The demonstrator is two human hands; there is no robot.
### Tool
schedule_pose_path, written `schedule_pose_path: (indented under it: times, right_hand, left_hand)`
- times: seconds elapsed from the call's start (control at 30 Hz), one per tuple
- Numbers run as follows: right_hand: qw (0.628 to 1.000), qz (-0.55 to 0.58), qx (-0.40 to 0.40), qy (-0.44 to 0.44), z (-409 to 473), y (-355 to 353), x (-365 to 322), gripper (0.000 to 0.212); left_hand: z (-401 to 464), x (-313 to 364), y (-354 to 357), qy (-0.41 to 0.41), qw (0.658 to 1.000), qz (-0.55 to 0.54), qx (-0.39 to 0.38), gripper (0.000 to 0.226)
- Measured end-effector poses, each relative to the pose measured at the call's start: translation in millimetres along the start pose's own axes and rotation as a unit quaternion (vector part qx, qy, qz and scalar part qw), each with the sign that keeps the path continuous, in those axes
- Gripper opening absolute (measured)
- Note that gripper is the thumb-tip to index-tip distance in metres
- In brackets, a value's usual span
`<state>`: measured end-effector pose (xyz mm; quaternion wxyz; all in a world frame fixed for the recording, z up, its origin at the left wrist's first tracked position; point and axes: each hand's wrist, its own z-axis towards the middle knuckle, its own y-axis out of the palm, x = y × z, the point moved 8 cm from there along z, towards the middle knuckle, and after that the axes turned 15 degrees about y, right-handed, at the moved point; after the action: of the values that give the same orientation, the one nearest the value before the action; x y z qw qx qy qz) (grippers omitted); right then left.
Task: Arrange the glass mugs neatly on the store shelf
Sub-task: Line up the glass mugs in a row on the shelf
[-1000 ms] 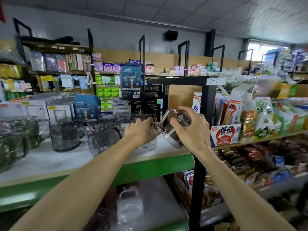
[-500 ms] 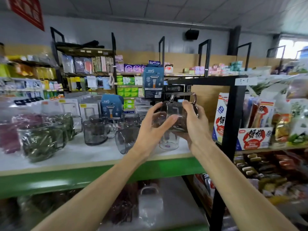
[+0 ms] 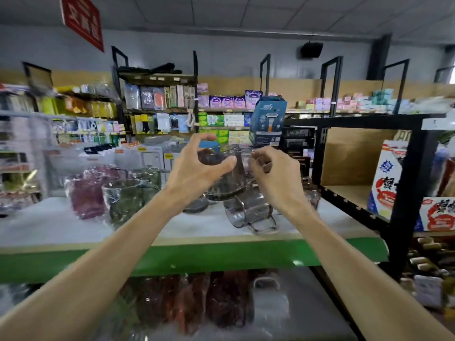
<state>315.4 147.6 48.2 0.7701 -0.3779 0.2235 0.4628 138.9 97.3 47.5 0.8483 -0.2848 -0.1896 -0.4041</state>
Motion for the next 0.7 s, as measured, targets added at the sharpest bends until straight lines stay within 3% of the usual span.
schedule_pose_path:
  times: [0.17,0.3,0.37,0.57,0.7]
  right_hand:
    - [0.977,-0.203,-0.005,-0.069,-5.1,65.6,-11.0,0.035]
    - [0.947,-0.313,-0.015,-0.072,-10.4,99.3,-10.1,0.014]
    - [0.934,-0.349,-0.021,-0.072,-14.2,112.7,-5.2,0.014]
    - [0.925,-0.371,-0.05,-0.06,-25.6,130.9,8.4,0.013]
    - [0.947,-0.302,-0.072,-0.087,-33.3,116.7,-1.8,0.026]
  left_hand:
    - [-6.5,-38.9,-26.6,-0.006,0.995,0.092,-0.039,0.066]
    - [-20.2,-68.0,-27.4,-0.016,0.989,0.121,-0.078,0.066]
    - [-26.1,-80.3,-24.5,-0.023,0.987,0.124,-0.098,0.069]
    - [-33.2,-101.8,-14.6,-0.036,0.977,0.155,-0.145,0.077]
    - [-26.3,-104.1,-7.0,-0.034,0.961,0.191,-0.199,0.084]
